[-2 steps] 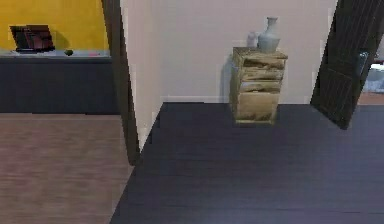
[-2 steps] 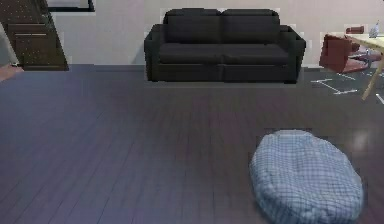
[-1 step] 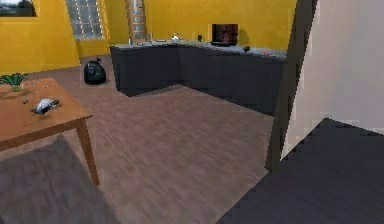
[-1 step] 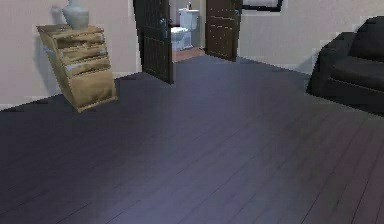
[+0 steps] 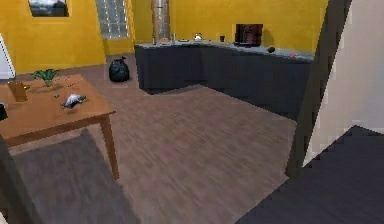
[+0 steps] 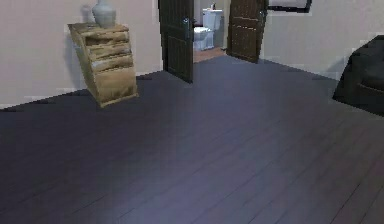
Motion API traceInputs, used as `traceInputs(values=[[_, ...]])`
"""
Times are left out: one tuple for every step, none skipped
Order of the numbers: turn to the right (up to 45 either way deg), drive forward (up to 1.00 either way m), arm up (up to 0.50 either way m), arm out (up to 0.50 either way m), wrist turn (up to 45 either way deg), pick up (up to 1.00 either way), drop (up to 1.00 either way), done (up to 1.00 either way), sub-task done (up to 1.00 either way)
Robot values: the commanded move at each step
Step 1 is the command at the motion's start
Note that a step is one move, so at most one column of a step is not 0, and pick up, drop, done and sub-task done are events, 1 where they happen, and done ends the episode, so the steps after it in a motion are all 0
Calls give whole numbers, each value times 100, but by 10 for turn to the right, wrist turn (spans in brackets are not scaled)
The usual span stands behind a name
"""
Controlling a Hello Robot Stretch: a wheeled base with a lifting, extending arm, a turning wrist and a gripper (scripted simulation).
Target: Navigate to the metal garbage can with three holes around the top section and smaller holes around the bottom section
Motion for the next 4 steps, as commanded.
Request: traceInputs(values=[[0,55,0,0,0,0,0,0,0],[0,100,0,0,0,0,0,0,0],[-90,0,0,0,0,0,0,0,0],[0,15,0,0,0,0,0,0,0]])
